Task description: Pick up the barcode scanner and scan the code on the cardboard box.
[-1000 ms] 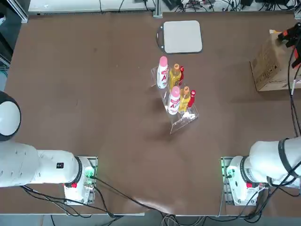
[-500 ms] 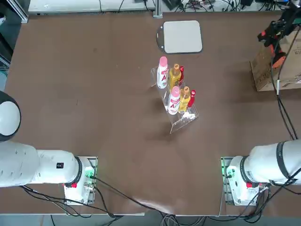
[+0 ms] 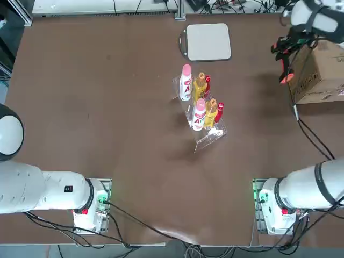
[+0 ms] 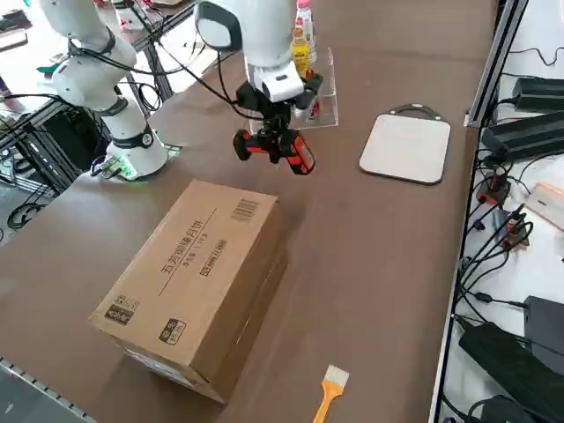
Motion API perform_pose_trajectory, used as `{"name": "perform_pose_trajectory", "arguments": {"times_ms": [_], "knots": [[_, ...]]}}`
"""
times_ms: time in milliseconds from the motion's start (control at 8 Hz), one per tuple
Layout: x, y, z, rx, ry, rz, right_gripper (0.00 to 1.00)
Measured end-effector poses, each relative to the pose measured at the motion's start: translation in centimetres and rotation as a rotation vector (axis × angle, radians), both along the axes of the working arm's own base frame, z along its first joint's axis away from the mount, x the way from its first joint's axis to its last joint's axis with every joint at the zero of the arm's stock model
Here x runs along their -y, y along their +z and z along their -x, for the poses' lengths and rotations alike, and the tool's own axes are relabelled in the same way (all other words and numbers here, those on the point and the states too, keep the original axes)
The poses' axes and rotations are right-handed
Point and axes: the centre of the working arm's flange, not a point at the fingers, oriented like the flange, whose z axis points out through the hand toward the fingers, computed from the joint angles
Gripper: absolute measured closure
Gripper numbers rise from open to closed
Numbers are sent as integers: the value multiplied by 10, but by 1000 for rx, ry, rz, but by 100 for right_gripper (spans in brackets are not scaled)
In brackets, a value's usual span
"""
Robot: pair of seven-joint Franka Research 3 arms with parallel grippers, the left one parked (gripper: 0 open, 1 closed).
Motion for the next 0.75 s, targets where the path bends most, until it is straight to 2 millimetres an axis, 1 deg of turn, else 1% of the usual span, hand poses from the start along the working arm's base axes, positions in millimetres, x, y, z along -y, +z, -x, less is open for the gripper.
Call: {"name": "perform_pose_trajectory", "arguments": {"times_ms": [125,250,375,500,750], "knots": [[-23,-32,-5,2,11,7,57],[-37,-59,-9,0,25,13,57],[-42,-82,-11,-6,32,17,57],[-42,-101,-12,-15,33,21,57],[-39,-130,-12,-37,30,29,57]]}}
